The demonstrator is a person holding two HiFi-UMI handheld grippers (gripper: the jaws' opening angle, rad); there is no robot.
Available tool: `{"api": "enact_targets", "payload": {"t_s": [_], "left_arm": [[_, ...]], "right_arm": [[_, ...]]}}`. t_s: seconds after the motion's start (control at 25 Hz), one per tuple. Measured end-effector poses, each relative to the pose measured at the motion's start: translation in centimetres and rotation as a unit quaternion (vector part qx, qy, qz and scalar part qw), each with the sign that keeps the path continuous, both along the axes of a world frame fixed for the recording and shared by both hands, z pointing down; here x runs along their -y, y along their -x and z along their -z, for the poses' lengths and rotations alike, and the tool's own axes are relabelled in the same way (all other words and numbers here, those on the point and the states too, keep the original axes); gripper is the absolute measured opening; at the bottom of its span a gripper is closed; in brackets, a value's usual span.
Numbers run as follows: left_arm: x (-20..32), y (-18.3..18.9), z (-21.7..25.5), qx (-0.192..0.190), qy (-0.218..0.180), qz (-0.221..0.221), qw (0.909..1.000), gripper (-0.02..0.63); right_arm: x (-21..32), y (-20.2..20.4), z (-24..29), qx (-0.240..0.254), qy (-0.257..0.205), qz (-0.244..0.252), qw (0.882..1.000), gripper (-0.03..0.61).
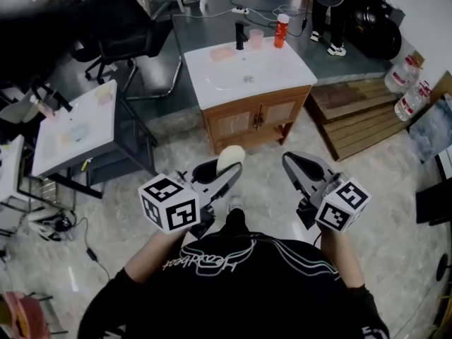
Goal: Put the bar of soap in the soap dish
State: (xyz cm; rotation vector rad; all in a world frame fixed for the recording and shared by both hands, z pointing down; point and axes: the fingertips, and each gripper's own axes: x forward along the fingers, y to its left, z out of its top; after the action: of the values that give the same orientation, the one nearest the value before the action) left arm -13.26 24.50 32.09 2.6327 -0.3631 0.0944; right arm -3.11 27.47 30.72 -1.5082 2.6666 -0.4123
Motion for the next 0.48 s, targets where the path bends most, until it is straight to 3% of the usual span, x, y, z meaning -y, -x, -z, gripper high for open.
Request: {"api": "enact_targets", "payload": {"t_s": [0.28,0.48], "left_arm": [[10.3,-2.7,-0.5,0.02,0.007,0.007,0.9997,0.124],[18.0,-4.6,-2.0,0.036,0.036,0.01,0.9987,0.124]], "right_arm": [[10.2,-2.6,-0.5,0.018,0.01,0.003,1.0,0.026],[17.8,-4.6,-1.4,0.034,0.032,0.001,0.999,0.026]]}}
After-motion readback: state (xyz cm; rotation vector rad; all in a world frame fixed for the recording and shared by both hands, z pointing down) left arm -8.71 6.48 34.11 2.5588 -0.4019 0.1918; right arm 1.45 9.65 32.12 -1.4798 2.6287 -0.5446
